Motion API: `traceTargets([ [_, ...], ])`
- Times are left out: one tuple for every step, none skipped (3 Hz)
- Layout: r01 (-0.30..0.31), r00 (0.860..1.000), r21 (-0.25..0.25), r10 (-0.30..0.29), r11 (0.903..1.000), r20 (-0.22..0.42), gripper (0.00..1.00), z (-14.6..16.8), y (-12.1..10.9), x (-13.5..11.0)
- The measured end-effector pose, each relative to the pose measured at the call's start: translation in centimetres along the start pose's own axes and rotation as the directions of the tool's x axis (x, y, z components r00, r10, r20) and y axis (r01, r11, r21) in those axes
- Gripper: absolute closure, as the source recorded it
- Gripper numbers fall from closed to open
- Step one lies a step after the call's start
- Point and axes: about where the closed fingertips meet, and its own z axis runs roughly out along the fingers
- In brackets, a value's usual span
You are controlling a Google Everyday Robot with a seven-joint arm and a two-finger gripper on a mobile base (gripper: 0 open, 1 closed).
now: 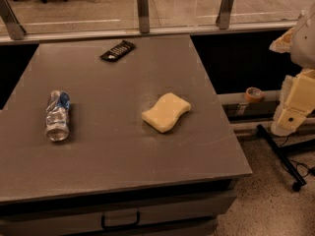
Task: Pick redbull can
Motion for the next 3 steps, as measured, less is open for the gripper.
traceTargets([
  [0.000, 1.000, 0.000, 0.000, 1.0000, 0.000, 0.00, 0.0, 0.0, 0.0],
  [0.103, 0.995, -0.019, -0.102, 0.9946, 0.023, 0.00, 0.5, 0.8, -2.3],
  [0.454, 0.886, -0.120, -0.433, 0.8826, 0.167, 0.00, 2.5, 4.2, -11.2],
])
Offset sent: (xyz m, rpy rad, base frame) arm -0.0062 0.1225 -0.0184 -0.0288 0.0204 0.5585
